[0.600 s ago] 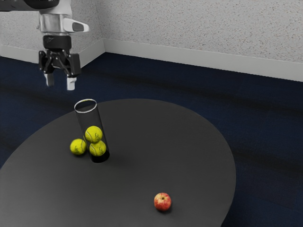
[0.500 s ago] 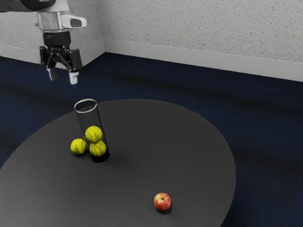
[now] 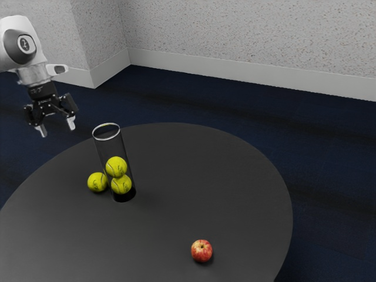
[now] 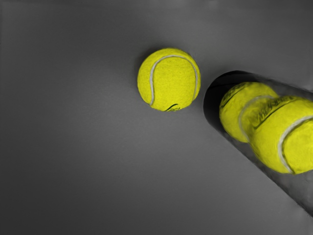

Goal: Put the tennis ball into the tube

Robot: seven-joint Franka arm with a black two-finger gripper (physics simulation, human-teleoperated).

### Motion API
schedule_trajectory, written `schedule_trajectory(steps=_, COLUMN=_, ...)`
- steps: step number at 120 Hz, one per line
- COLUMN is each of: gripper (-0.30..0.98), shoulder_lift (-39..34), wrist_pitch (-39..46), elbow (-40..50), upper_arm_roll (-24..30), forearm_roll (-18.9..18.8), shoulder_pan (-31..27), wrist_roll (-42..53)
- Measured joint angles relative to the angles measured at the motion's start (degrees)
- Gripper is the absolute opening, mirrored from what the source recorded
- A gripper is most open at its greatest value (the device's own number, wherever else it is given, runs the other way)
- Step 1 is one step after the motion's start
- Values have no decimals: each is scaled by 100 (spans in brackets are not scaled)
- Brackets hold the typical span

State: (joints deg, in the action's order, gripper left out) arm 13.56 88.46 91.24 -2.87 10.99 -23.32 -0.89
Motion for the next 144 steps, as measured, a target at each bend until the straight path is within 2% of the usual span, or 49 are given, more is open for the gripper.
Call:
schedule_trajectory(steps=19, gripper=69, shoulder_lift=1021, wrist_pitch=-211, elbow=-1132, upper_arm_roll=-349, forearm_roll=703, shoulder_pan=-33, wrist_roll=-1247)
schedule_trajectory(steps=32, gripper=69, shoulder_lift=1387, wrist_pitch=-386, elbow=-1340, upper_arm_roll=-490, forearm_roll=1162, shoulder_pan=-28, wrist_roll=-2141)
schedule_trajectory(steps=52, gripper=69, shoulder_lift=1484, wrist_pitch=-14, elbow=-643, upper_arm_roll=-552, forearm_roll=1492, shoulder_pan=18, wrist_roll=-3337)
schedule_trajectory(steps=79, gripper=69, shoulder_lift=1449, wrist_pitch=1201, elbow=472, upper_arm_roll=-526, forearm_roll=1968, shoulder_pan=184, wrist_roll=-4493)
schedule_trajectory(steps=106, gripper=69, shoulder_lift=1693, wrist_pitch=2003, elbow=629, upper_arm_roll=-522, forearm_roll=2082, shoulder_pan=317, wrist_roll=-5136)
schedule_trajectory(steps=144, gripper=69, shoulder_lift=1754, wrist_pitch=2287, elbow=860, upper_arm_roll=-521, forearm_roll=2084, shoulder_pan=428, wrist_roll=-5648)
